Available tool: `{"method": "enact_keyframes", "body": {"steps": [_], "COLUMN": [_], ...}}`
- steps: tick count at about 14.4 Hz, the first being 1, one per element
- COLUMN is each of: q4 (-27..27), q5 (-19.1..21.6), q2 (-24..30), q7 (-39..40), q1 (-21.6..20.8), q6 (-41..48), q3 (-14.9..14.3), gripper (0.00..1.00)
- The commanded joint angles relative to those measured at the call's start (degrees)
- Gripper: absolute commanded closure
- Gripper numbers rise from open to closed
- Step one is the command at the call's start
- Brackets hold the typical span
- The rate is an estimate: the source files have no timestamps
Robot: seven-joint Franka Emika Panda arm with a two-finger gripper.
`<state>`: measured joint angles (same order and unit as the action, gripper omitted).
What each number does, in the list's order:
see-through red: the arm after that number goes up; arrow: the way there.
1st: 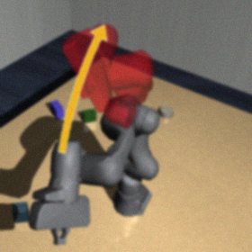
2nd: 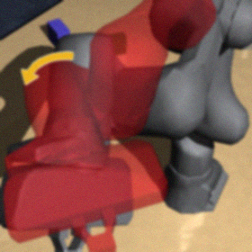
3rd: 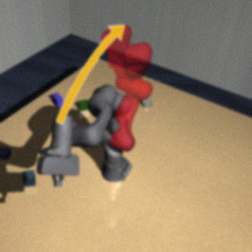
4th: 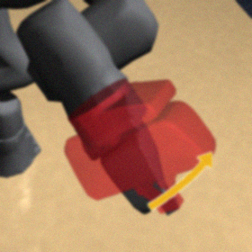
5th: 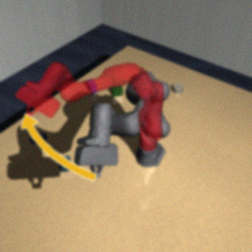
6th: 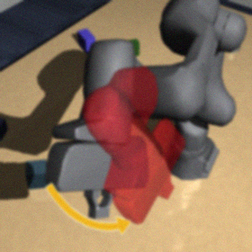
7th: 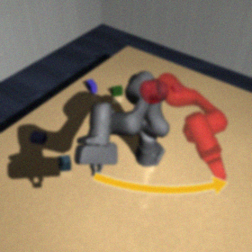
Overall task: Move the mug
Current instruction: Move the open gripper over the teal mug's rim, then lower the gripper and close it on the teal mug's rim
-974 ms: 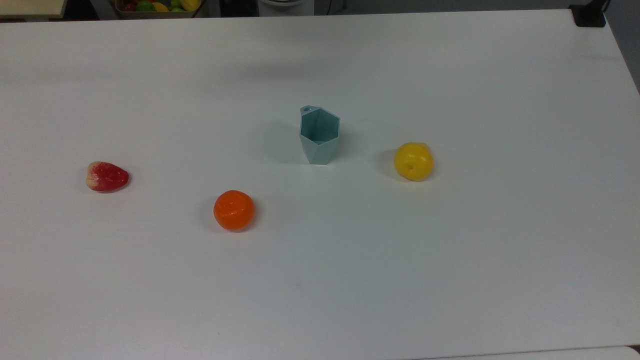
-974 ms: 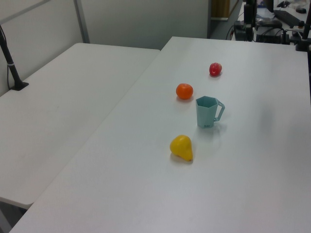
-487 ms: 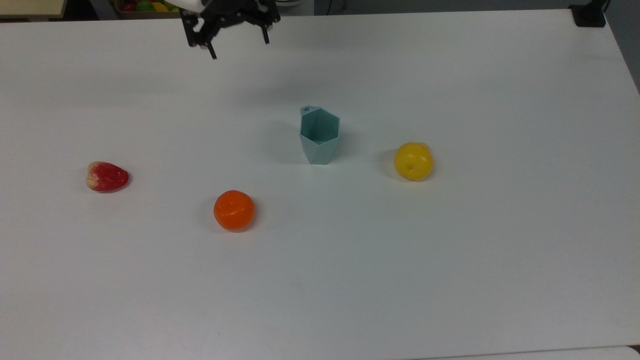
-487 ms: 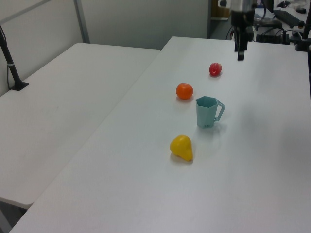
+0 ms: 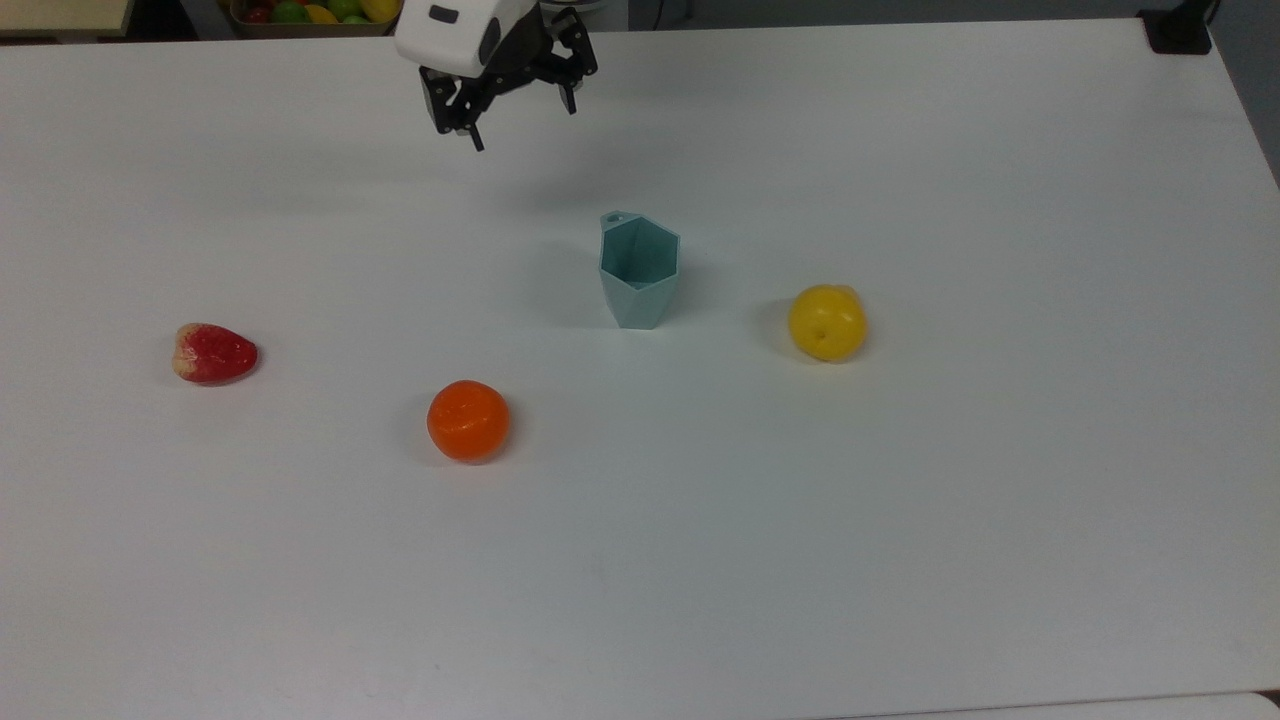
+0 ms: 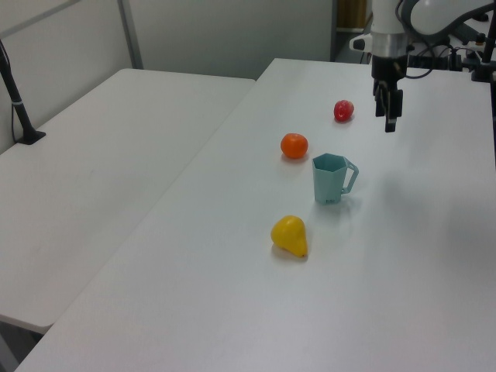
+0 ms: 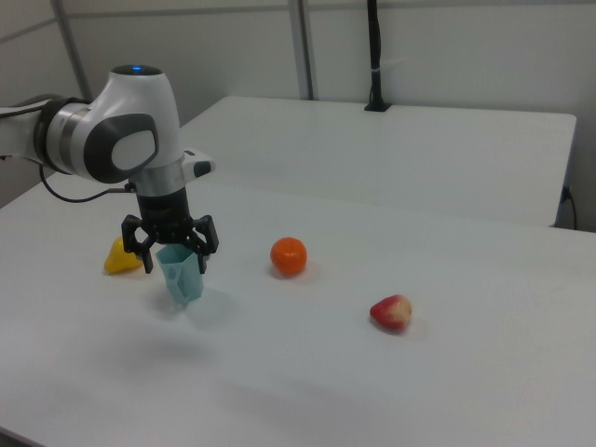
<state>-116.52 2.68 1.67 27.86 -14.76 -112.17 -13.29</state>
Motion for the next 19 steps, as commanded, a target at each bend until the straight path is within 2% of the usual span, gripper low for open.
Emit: {"method": "enact_keyframes", "body": {"steps": [1,5,7,9,11,13,19], "q4": [-1.9,-1.0,-0.4,-0.2,-0.2,-0.2,1.0], "q5": [-0.4,-0.3,-0.4,-0.6,-0.6,-0.6,-1.2], "q2": [-0.6,-4.3,-7.6,-9.5,-9.6,-9.9,-11.5], "q7": [-0.6,-2.0,-4.6,-6.2,-6.3,-6.4,-6.3], "q1": [-2.8,-4.4,-5.3,-5.3,-5.3,-5.3,-5.2], "q6": [-2.2,-4.9,-7.5,-10.2,-10.1,-10.3,-11.2], "q3": [-1.0,-0.2,1.5,3.1,3.3,3.3,3.3], "gripper": [0.02,0.05,0.08,0.16,0.25,0.44,0.47]}}
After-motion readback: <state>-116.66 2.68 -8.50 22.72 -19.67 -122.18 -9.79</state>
